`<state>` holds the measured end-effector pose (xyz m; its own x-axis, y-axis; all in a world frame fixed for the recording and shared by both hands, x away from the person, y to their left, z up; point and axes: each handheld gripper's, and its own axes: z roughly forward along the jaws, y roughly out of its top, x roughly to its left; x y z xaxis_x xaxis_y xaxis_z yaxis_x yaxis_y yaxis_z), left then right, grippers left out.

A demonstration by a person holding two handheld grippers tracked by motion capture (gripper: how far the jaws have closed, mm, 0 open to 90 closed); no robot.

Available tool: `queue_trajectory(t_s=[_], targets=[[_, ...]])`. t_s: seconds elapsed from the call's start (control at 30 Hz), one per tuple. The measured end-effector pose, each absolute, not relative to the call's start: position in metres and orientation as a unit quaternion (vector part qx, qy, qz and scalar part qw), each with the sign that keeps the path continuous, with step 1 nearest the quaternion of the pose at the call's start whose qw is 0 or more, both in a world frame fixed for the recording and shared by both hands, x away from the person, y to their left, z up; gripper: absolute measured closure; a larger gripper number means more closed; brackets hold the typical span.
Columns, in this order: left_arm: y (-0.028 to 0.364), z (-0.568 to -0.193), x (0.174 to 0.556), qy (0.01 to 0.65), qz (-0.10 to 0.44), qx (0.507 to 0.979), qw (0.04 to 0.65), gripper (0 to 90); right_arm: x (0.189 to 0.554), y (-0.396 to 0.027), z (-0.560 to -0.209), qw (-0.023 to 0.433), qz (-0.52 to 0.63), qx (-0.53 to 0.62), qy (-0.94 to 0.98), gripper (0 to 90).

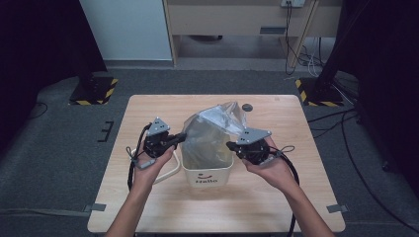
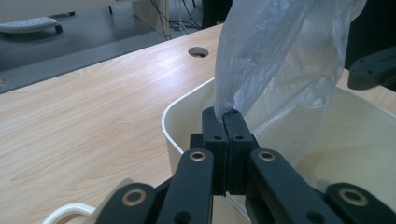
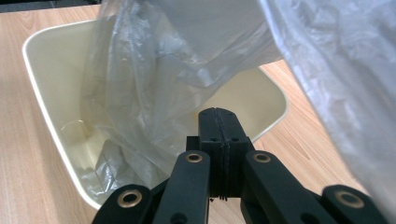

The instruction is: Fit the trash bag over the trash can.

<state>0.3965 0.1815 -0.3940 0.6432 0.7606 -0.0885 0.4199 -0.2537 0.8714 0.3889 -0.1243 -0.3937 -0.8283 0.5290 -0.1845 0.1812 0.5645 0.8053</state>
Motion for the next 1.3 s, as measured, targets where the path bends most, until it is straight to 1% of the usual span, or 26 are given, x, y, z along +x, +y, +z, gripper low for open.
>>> queue_trajectory(t_s=[0.27, 0.53, 0.7, 0.9, 1.3], targets=[[0.181, -0.392, 0.397, 0.384, 0.174, 0.769, 0.480, 89.5, 0.382, -0.121, -0.387, 0.210, 0.429, 0.196, 0.857, 89.2], [0.175, -0.391, 0.396, 0.376, 0.170, 0.772, 0.484, 89.5, 0.380, -0.100, -0.385, 0.203, 0.433, 0.180, 0.860, 87.7], [0.174, -0.389, 0.396, 0.374, 0.160, 0.769, 0.493, 89.5, 0.382, -0.087, -0.385, 0.198, 0.430, 0.173, 0.864, 85.7], [0.165, -0.387, 0.396, 0.364, 0.150, 0.773, 0.497, 89.6, 0.387, -0.073, -0.388, 0.190, 0.431, 0.171, 0.866, 85.4], [0.155, -0.382, 0.396, 0.351, 0.141, 0.776, 0.505, 89.7, 0.392, -0.054, -0.395, 0.183, 0.429, 0.174, 0.867, 79.2]])
